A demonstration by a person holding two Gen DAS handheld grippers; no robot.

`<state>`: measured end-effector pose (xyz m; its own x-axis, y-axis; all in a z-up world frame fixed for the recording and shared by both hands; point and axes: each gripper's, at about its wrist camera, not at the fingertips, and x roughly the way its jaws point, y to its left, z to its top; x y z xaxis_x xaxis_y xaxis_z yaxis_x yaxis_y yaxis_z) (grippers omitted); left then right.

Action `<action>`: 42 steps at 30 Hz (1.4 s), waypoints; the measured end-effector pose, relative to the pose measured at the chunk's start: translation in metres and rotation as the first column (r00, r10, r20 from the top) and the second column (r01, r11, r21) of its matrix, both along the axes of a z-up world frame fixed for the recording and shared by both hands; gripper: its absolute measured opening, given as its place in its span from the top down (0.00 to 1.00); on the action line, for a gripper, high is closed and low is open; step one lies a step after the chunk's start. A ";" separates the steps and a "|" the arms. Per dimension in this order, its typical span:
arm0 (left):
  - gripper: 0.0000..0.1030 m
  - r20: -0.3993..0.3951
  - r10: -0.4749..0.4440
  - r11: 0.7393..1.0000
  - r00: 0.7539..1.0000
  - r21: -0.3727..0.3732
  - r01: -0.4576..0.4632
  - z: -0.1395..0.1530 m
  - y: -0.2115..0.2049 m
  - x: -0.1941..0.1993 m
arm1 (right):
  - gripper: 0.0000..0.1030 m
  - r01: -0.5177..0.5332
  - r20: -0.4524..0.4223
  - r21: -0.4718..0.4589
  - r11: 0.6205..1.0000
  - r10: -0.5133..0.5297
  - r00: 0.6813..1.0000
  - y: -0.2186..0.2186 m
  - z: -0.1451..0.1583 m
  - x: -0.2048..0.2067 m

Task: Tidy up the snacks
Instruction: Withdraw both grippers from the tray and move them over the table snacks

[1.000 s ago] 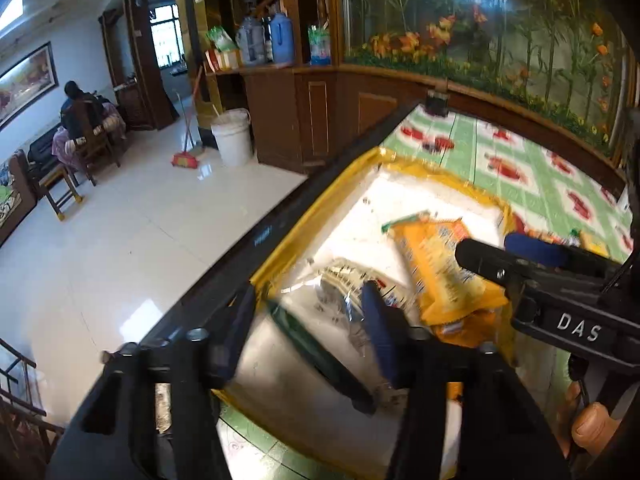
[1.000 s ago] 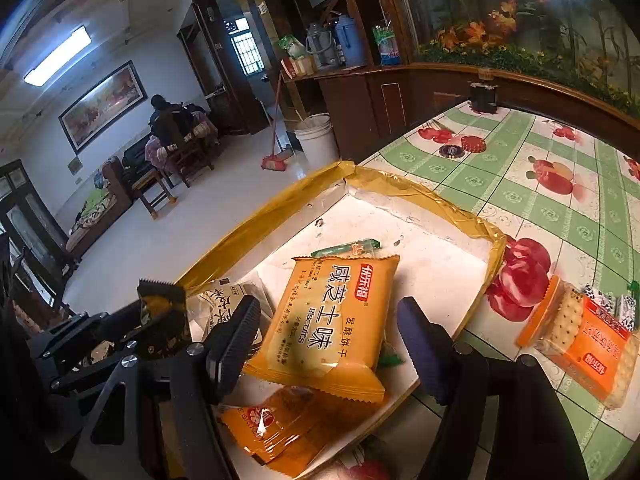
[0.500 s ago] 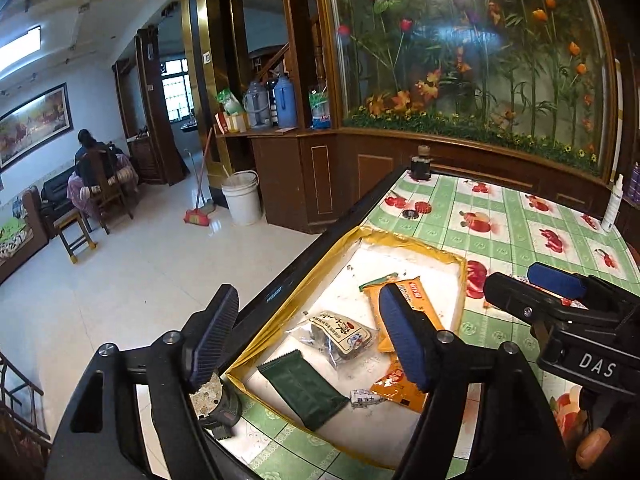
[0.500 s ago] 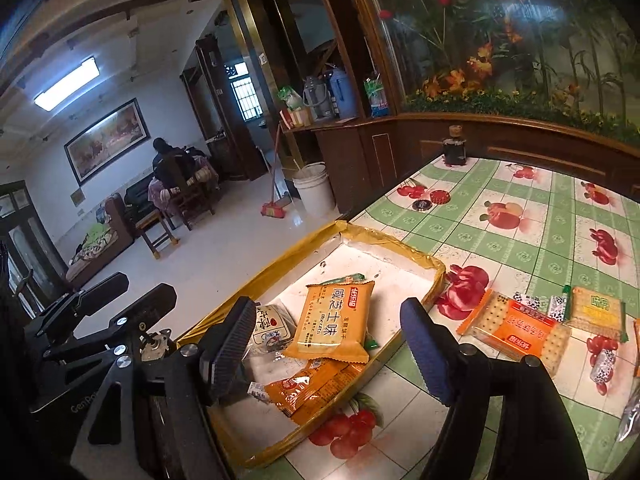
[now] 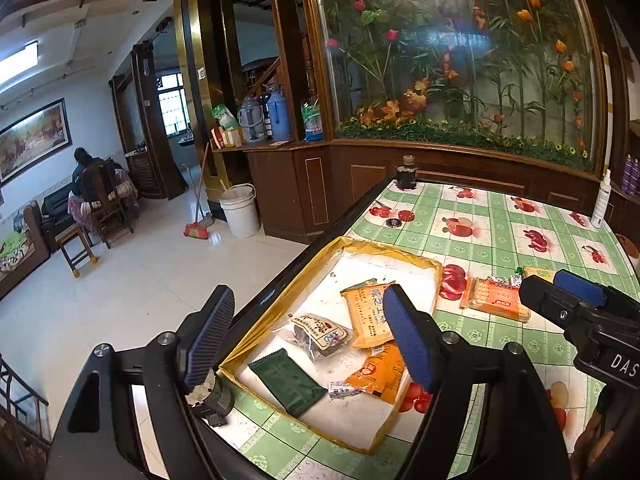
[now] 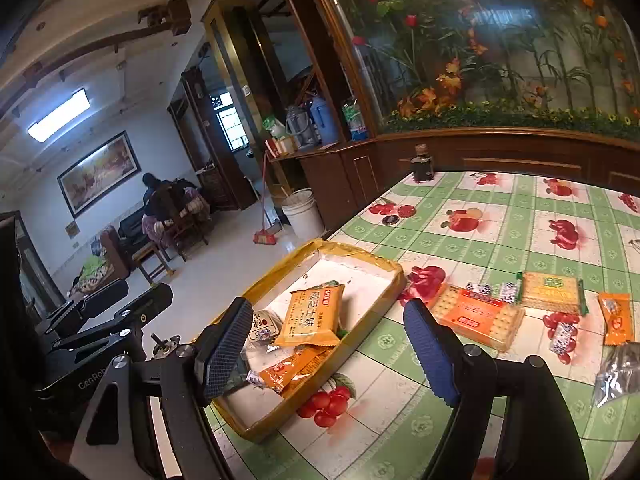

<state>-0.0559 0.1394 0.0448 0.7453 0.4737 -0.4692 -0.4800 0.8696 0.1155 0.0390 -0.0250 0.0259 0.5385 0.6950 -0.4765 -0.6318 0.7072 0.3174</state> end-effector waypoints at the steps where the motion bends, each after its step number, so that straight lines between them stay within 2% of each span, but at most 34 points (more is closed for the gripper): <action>1: 0.24 0.003 -0.002 1.000 1.000 0.007 0.002 0.001 -0.003 -0.001 | 0.23 0.005 0.000 0.004 1.000 -0.005 1.000 -0.004 0.000 -0.001; 18: 0.23 0.016 -0.046 0.998 0.999 0.053 0.045 0.014 -0.040 0.001 | 0.21 0.096 0.016 0.052 0.994 -0.097 0.995 -0.065 0.006 -0.009; 31: 0.20 -0.019 -0.087 0.993 0.996 0.081 0.088 0.012 -0.065 0.018 | 0.21 0.201 -0.029 0.054 0.978 -0.200 0.979 -0.121 -0.010 0.001; 32: 0.17 -0.026 -0.092 0.992 0.995 0.079 0.094 0.010 -0.066 0.021 | 0.21 0.211 -0.034 0.052 0.976 -0.209 0.977 -0.126 -0.012 0.002; 34: 0.14 -0.054 -0.118 0.992 0.991 0.041 0.121 0.003 -0.066 0.032 | 0.21 0.235 -0.042 0.043 0.971 -0.234 0.971 -0.138 -0.018 0.004; 37: 0.14 -0.115 -0.159 0.987 0.981 -0.052 0.154 -0.019 -0.057 0.054 | 0.20 0.284 -0.068 0.017 0.959 -0.282 0.957 -0.161 -0.029 0.011; 40: 0.14 -0.193 -0.211 0.972 0.958 -0.142 0.185 -0.046 -0.051 0.082 | 0.20 0.347 -0.095 -0.028 0.938 -0.348 0.933 -0.187 -0.043 0.020; 42: 0.14 -0.238 -0.228 0.967 0.944 -0.172 0.190 -0.061 -0.052 0.099 | 0.20 0.387 -0.117 -0.067 0.920 -0.392 0.912 -0.204 -0.053 0.028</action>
<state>0.0433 0.0870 -0.0166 0.6676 0.2329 -0.7071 -0.2569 0.9635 0.0748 0.0667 -0.2293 -0.0273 0.6962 0.4205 -0.5818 -0.2603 0.9032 0.3414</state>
